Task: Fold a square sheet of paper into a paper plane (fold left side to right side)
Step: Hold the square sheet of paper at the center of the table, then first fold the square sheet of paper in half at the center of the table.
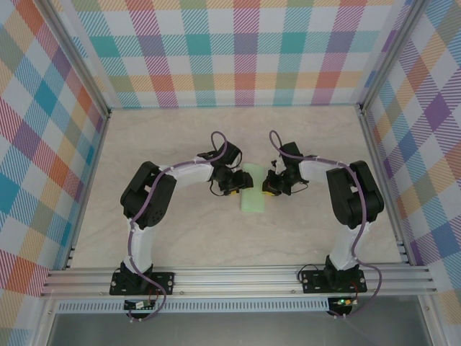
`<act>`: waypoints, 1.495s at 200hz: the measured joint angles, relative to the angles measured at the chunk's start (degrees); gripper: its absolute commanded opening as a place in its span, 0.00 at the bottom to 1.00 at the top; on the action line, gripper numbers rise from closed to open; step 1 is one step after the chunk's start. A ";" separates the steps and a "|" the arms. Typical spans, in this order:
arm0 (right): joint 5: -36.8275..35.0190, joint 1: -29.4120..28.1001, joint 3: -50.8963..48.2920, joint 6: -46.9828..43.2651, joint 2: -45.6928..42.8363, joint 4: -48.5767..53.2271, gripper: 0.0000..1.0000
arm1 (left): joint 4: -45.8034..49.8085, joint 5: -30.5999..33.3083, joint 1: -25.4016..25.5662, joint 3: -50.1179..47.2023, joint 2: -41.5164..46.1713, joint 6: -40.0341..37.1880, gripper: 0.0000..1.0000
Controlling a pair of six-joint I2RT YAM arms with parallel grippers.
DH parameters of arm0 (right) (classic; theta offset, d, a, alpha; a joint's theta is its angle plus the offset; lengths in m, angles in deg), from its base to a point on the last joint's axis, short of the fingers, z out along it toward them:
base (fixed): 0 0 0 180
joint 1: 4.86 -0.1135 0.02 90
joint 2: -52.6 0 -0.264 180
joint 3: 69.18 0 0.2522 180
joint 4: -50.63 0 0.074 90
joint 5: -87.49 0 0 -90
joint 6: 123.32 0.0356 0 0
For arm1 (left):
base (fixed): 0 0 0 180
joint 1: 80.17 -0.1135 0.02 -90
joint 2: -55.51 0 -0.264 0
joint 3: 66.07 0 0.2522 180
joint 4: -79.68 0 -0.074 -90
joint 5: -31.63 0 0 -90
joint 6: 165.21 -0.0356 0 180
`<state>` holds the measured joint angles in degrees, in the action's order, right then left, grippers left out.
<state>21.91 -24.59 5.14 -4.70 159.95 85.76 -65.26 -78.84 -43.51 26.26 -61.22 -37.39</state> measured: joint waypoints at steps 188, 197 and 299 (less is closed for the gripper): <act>0.28 -0.15 0.63 -1.03 0.61 0.79 0.05 | -8.31 -11.98 -0.31 0.28 3.63 -1.20 0.33; 0.28 -0.15 0.63 -1.03 0.61 0.81 0.05 | -8.20 -12.04 -0.31 0.28 2.40 -1.25 0.32; 0.09 -0.22 1.31 -1.99 0.98 1.88 0.05 | -4.52 -8.50 -1.11 -1.01 -0.81 -5.40 0.31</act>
<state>22.00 -24.81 6.45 -6.69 160.93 87.64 -69.79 -87.34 -44.62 25.26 -62.03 -42.79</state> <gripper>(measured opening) 0.051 0.309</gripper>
